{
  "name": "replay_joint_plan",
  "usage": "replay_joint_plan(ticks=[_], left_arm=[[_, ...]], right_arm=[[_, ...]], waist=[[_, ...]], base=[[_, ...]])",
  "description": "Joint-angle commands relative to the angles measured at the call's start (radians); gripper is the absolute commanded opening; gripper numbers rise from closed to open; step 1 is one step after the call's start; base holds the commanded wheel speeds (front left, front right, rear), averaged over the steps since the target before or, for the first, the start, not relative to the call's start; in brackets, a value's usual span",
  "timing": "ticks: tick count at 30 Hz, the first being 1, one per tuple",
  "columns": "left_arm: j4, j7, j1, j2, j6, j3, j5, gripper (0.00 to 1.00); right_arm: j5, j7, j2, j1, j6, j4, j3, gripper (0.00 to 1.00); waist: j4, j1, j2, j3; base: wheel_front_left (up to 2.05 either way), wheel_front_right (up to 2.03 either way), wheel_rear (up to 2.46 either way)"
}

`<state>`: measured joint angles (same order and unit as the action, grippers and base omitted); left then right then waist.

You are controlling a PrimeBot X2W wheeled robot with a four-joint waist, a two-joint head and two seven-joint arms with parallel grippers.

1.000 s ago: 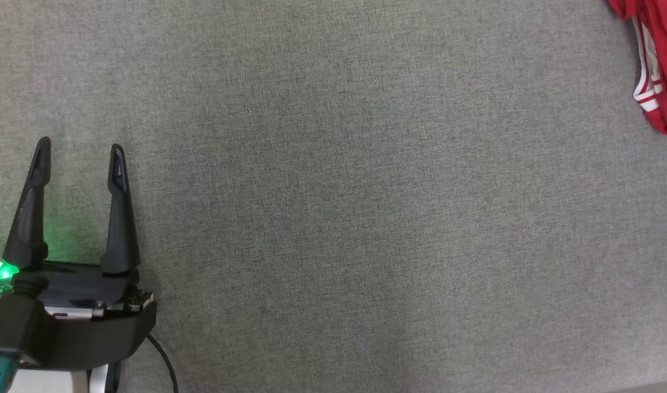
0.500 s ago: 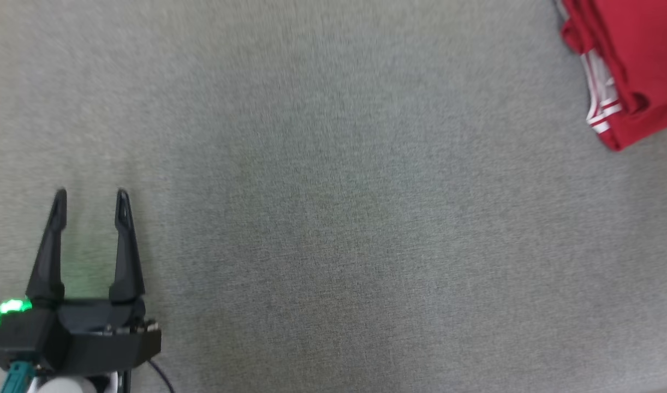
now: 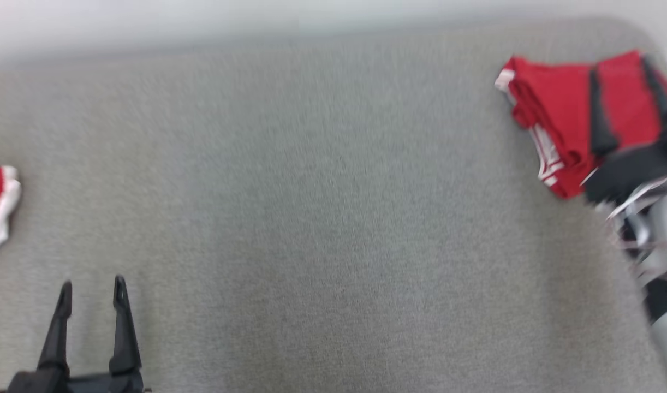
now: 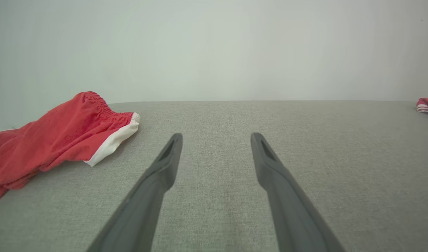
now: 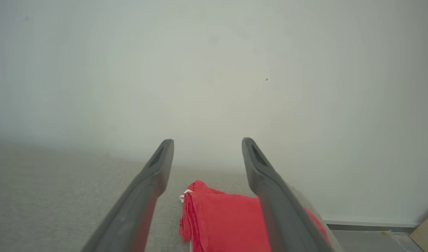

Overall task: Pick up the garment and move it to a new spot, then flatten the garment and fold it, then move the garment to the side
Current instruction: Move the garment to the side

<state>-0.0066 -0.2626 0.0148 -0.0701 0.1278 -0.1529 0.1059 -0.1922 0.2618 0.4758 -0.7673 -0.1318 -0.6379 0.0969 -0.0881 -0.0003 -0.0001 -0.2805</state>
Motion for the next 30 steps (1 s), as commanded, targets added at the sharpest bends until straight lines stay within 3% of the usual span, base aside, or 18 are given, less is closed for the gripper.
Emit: replay_joint_plan(ticks=[1, 9, 30], left_arm=[[0.004, -0.003, -0.022, 0.005, -0.004, -0.006, 0.003, 1.00], [0.030, -0.003, -0.079, 0.015, -0.007, -0.020, 0.003, 1.00], [0.076, -0.003, -0.133, 0.011, -0.007, -0.015, -0.040, 1.00]], right_arm=[[-0.007, 0.003, -0.019, 0.035, 0.003, 0.015, 0.000, 1.00], [-0.017, 0.002, -0.138, 0.219, 0.003, 0.138, -0.018, 1.00], [0.005, 0.002, -0.287, 0.651, 0.003, 0.394, -0.128, 1.00]], waist=[[0.019, 0.0003, 0.0001, 0.114], [0.013, 0.0003, 0.0001, 0.195], [0.020, 0.0003, 0.0001, 0.275]], base=[[0.00, 0.00, 0.00], [0.00, 0.00, 0.00], [0.00, 0.00, 0.00]])
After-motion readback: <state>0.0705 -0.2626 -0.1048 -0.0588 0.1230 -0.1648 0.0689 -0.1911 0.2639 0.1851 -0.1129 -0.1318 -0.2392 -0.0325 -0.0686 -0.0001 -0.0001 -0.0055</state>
